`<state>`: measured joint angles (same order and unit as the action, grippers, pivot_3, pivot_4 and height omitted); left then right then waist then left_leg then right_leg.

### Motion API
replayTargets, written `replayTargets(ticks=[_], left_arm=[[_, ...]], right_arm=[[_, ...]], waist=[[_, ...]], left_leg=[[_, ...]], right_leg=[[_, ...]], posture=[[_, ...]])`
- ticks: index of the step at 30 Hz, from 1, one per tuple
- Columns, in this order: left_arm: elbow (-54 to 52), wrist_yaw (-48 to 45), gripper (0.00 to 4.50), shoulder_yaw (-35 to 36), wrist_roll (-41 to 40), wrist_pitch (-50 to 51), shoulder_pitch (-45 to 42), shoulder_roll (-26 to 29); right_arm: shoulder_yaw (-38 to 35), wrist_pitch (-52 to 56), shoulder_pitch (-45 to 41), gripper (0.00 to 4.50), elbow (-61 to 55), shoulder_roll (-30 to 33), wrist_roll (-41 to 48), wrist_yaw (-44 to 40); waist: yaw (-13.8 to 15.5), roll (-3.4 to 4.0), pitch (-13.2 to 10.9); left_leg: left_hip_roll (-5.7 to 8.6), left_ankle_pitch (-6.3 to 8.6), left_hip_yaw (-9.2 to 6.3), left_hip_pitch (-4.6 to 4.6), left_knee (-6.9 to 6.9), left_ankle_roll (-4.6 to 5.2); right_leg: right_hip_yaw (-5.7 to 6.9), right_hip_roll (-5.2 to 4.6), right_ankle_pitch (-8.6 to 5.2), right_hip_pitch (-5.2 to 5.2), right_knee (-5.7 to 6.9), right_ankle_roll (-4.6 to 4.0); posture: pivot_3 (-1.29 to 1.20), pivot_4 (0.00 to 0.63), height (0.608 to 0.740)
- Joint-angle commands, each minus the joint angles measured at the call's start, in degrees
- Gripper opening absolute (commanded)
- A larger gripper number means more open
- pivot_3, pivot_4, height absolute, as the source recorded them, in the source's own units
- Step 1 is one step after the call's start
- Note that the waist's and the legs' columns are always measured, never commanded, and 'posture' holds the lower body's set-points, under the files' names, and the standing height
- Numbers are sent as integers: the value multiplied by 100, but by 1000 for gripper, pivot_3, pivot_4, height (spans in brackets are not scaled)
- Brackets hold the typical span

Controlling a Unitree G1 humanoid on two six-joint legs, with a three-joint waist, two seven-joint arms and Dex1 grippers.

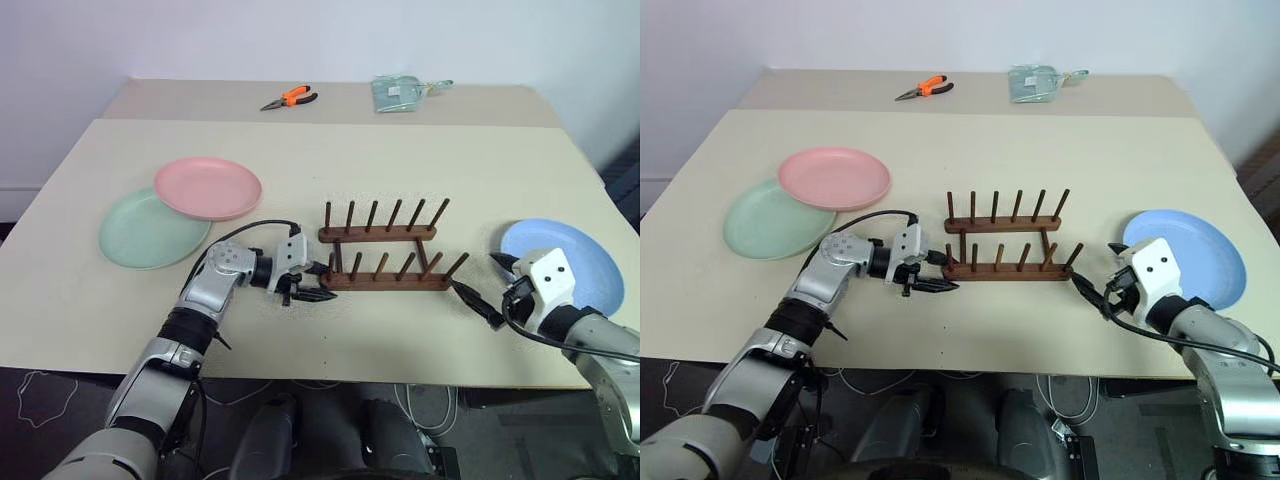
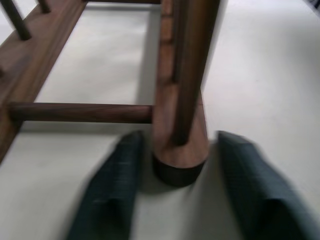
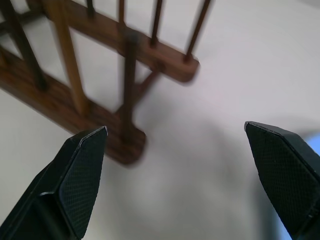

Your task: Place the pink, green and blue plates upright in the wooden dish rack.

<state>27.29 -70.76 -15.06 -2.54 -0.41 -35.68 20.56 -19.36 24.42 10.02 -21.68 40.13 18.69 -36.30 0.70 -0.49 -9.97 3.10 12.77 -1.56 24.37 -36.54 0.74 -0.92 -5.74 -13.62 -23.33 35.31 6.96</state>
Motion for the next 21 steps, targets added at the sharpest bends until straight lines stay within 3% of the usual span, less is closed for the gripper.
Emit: replayTargets(ticks=[1, 4, 7, 11, 14, 17, 21], left_arm=[[-282, 217, 3689, 7, 221, 157, 267, 384], [-939, 131, 3740, 106, -9, 716, 670, 789], [-1999, -122, 2815, 179, -525, 1472, 1250, 1134], [-2949, 184, 905, 19, -803, 2199, 1680, 1020], [-3286, 557, 905, -126, -857, 2711, 1789, 735], [-3219, 1264, 905, -272, -509, 2448, 1834, 318], [-2554, 2541, 905, -221, -1, 2453, 1575, -291]], right_arm=[[-345, -106, 252, 4500, -53, 186, -29, -170], [-491, 9, 615, 3672, -228, 318, 75, -422], [-383, 272, 823, 2139, -654, 399, 347, -679], [136, 484, 730, 38, -893, 415, 321, -731], [542, 458, 613, 38, -817, 333, 107, -609], [972, 427, 335, 38, -619, 189, -114, -418], [1659, -2, -318, 38, 120, -95, -987, 199]], waist=[[-18, 2, 1], [-51, 5, 4], [-136, 12, 8], [-130, 21, 15], [-52, 19, 15], [19, 19, 16], [16, 13, 21]], left_leg=[[-2, 0, 0, -1, 0, 0], [-6, 0, 1, -6, 5, 0], [-14, 0, 1, -14, 10, 0], [-23, 1, 2, -24, 9, -1], [-20, 1, 1, -17, 0, -2], [-12, 3, 2, -6, -2, 1], [-4, 3, 1, -2, -12, 2]], right_leg=[[-1, 2, 1, 0, 2, 2], [-4, 5, 2, 0, 2, 4], [-8, 6, -3, 3, 3, -7], [-12, -4, -7, 13, 0, -14], [-9, -12, -7, 20, -9, -14], [-8, -15, -7, 13, -17, -13], [-3, -15, -6, 14, -13, -12]], posture=[[0, 150, 738], [0, 150, 738], [0, 150, 738], [0, 150, 738], [0, 150, 738], [0, 150, 738], [0, 150, 738]])
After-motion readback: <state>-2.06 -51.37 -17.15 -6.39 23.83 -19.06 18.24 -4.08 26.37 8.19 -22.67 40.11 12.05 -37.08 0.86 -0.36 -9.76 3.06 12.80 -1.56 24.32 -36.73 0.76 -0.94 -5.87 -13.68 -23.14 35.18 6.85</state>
